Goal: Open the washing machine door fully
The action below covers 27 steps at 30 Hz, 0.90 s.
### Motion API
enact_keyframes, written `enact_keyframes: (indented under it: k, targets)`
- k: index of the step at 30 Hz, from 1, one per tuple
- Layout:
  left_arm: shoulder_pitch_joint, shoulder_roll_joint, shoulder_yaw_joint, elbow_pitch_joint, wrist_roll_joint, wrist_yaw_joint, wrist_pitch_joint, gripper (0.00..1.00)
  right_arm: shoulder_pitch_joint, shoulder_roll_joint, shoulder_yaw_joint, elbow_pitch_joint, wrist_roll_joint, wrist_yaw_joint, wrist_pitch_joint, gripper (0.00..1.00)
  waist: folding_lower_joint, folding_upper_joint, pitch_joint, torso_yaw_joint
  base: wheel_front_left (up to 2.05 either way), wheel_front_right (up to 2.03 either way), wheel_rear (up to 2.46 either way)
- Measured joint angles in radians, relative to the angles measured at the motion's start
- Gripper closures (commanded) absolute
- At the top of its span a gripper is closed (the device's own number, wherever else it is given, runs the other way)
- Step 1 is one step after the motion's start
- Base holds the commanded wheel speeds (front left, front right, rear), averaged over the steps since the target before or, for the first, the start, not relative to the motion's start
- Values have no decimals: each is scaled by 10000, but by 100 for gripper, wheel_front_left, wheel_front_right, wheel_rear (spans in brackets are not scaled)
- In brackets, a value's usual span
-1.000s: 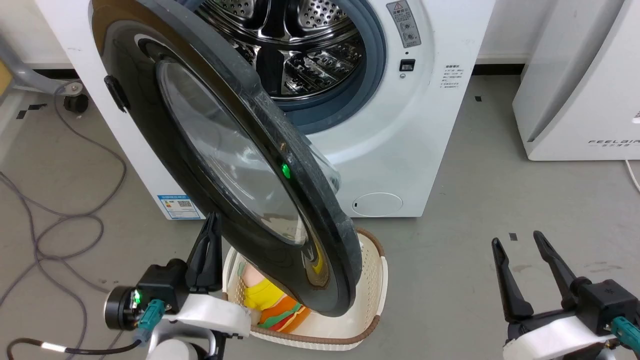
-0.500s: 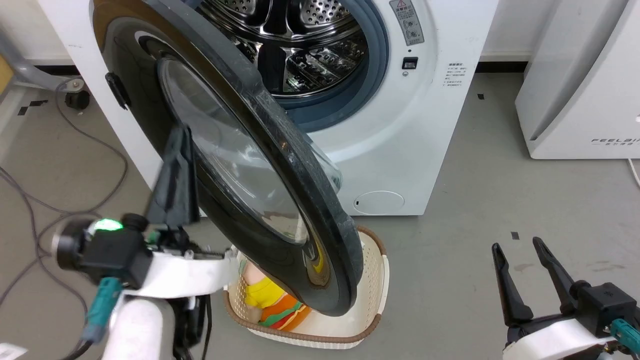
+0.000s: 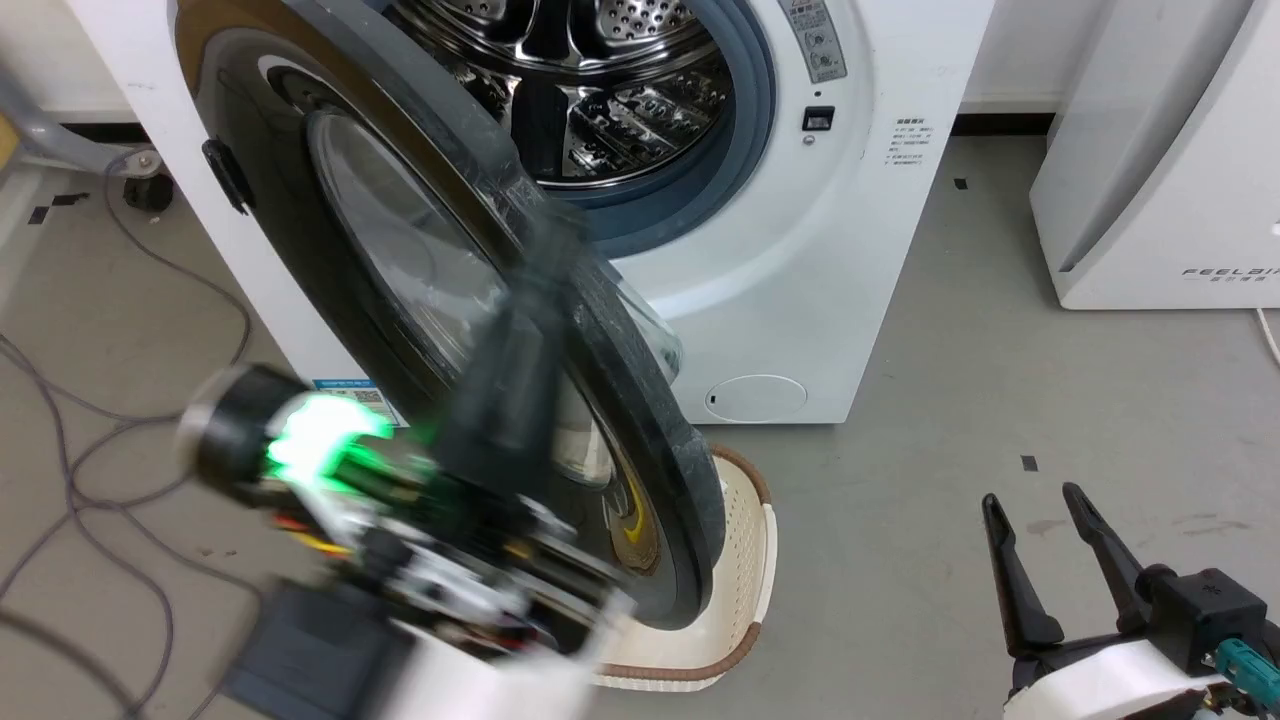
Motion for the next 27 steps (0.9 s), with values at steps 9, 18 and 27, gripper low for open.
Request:
enact_keyframes:
  k: [9, 18, 27]
  targets:
    - [423, 58, -2644, 366, -407, -704, 1369, 100, 0, 0, -15, 180, -4, 0, 8, 0, 0, 0, -84, 28, 0, 0, 0]
    - [1101, 274, -4138, 2038, -1607, -805, 3300, 100, 1, 0, 19, 376, 0, 0, 8, 0, -1, 0, -133, 75, 0, 0, 0]
    - [806, 86, -4263, 3944, -1737, -662, 3463, 100, 0, 0, 84, 487, 63, 0, -4, 0, -1, 0, -24, 33, 0, 0, 0]
